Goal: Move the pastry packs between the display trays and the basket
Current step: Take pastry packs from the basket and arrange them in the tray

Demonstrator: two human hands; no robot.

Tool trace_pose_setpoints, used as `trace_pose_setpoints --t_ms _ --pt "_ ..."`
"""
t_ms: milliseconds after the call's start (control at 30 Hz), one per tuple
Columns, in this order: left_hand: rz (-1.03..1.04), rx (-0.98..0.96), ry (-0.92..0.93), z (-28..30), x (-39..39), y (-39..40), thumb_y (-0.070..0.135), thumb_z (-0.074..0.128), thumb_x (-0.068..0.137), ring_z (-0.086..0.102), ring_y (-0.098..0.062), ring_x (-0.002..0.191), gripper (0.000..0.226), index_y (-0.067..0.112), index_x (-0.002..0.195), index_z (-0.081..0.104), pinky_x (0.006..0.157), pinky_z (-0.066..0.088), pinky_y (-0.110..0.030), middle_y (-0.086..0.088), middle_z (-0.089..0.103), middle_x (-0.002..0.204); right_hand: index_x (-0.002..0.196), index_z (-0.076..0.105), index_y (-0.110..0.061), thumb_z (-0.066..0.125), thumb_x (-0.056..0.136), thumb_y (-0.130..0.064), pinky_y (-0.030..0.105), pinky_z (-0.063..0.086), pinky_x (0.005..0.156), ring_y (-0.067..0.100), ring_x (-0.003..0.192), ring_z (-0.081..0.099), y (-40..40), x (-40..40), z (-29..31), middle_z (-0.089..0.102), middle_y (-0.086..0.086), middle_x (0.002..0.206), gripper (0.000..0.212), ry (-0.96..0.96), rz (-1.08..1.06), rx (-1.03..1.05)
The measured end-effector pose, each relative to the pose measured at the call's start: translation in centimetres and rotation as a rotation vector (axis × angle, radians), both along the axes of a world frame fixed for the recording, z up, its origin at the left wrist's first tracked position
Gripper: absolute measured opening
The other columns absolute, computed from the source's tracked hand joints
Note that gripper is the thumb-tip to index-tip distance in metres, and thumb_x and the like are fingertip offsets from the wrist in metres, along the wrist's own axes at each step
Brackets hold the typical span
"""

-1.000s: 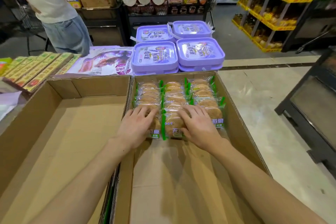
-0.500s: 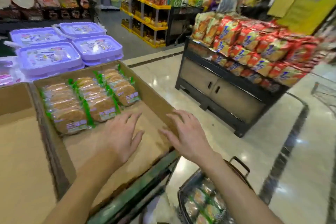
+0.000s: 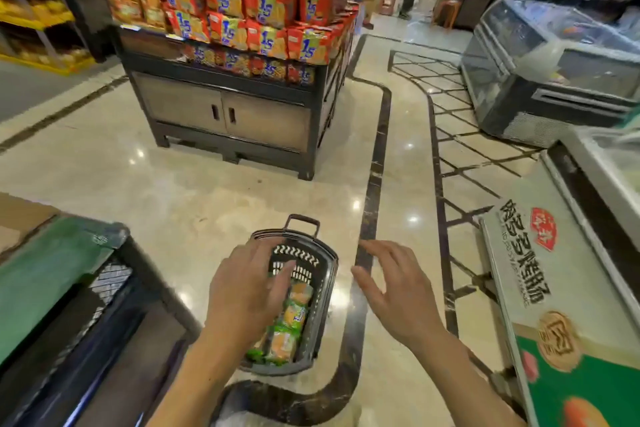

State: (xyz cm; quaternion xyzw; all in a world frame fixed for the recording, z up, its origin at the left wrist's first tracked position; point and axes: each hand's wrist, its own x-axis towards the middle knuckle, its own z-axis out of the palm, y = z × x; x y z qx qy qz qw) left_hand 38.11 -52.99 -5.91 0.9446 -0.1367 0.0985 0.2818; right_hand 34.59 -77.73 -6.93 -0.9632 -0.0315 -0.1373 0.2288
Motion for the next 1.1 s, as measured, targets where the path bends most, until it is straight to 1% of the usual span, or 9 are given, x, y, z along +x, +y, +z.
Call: trace_pose_setpoints --t_ms 167,267,333,433,567,700,833,933,1100 --pt "-0.047 0.05 0.103 -2.0 2.7 -12.5 0.057 0.043 0.092 0.065 -0.023 0.101 0.052 0.022 0.125 0.064 0.08 0.053 -0.04 0.001 0.07 0.112 0.135 0.057 -0.026 0.038 0.098 -0.06 0.034 0.048 0.1 0.017 0.121 0.054 -13.6 0.5 -1.0 0.06 -0.005 0.131 0.053 0.103 -0.053 -0.001" --pt "0.003 0.079 0.19 -2.8 3.9 -16.4 0.064 0.036 0.094 0.062 -0.019 0.106 0.057 0.027 0.13 0.061 0.085 0.05 -0.039 0.005 0.067 0.117 0.135 0.056 -0.027 0.039 0.098 -0.06 0.031 0.045 0.101 0.015 0.122 0.052 -18.0 3.2 -1.6 0.059 -0.007 0.133 0.052 0.159 -0.006 -0.014" --pt "0.076 0.081 0.21 -3.3 4.7 -17.0 0.063 0.036 0.093 0.064 -0.02 0.102 0.056 0.025 0.126 0.063 0.083 0.051 -0.039 0.005 0.069 0.113 0.137 0.054 -0.03 0.043 0.1 -0.058 0.029 0.043 0.102 0.013 0.124 0.048 -18.8 6.0 -2.4 0.056 -0.009 0.135 0.047 0.198 0.05 0.011" --pt "0.25 0.105 0.215 -4.3 6.1 -15.8 0.06 0.04 0.091 0.068 -0.027 0.097 0.056 0.021 0.12 0.067 0.079 0.054 -0.04 0.001 0.072 0.108 0.135 0.055 -0.03 0.045 0.1 -0.057 0.031 0.046 0.1 0.014 0.122 0.048 -17.2 11.5 -4.0 0.057 -0.007 0.133 0.046 0.225 0.217 0.003" --pt "0.525 0.071 0.257 -6.6 7.2 -12.8 0.063 0.04 0.09 0.067 -0.026 0.1 0.059 0.022 0.121 0.067 0.08 0.054 -0.04 0.001 0.072 0.11 0.132 0.06 -0.024 0.043 0.098 -0.057 0.031 0.047 0.094 0.018 0.116 0.054 -13.0 19.1 -5.7 0.061 -0.004 0.126 0.051 0.236 0.516 -0.018" --pt "0.77 -0.024 0.341 -10.2 9.2 -11.2 0.063 0.038 0.089 0.065 -0.027 0.105 0.059 0.023 0.124 0.064 0.085 0.053 -0.042 0.0 0.069 0.112 0.133 0.059 -0.024 0.045 0.098 -0.055 0.031 0.047 0.096 0.016 0.119 0.052 -9.5 25.9 -6.7 0.06 -0.004 0.129 0.048 0.285 0.728 -0.067" --pt "0.857 -0.12 0.426 -12.5 12.5 -11.8 0.063 0.036 0.092 0.062 -0.028 0.109 0.06 0.023 0.129 0.06 0.09 0.052 -0.045 -0.002 0.067 0.116 0.134 0.059 -0.022 0.039 0.099 -0.061 0.027 0.042 0.098 0.015 0.12 0.049 -8.5 30.8 -7.6 0.059 -0.004 0.131 0.056 0.336 0.882 -0.141" --pt "0.945 -0.169 0.463 -13.6 14.1 -12.6 0.053 0.046 0.099 0.059 -0.023 0.117 0.043 0.026 0.131 0.058 0.095 0.049 -0.043 0.003 0.064 0.124 0.133 0.059 -0.023 0.041 0.098 -0.058 0.029 0.046 0.095 0.016 0.118 0.051 -8.4 33.8 -8.6 0.059 -0.005 0.129 0.052 0.405 0.957 -0.17" --pt "1.104 -0.261 0.529 -17.9 16.4 -12.6 0.047 0.053 0.1 0.058 -0.019 0.118 0.039 0.026 0.132 0.058 0.093 0.046 -0.037 0.006 0.063 0.126 0.136 0.044 -0.039 0.041 0.098 -0.057 0.022 0.039 0.095 0.009 0.122 0.046 -6.0 38.1 -13.1 0.053 -0.012 0.133 0.043 0.574 1.135 -0.215"
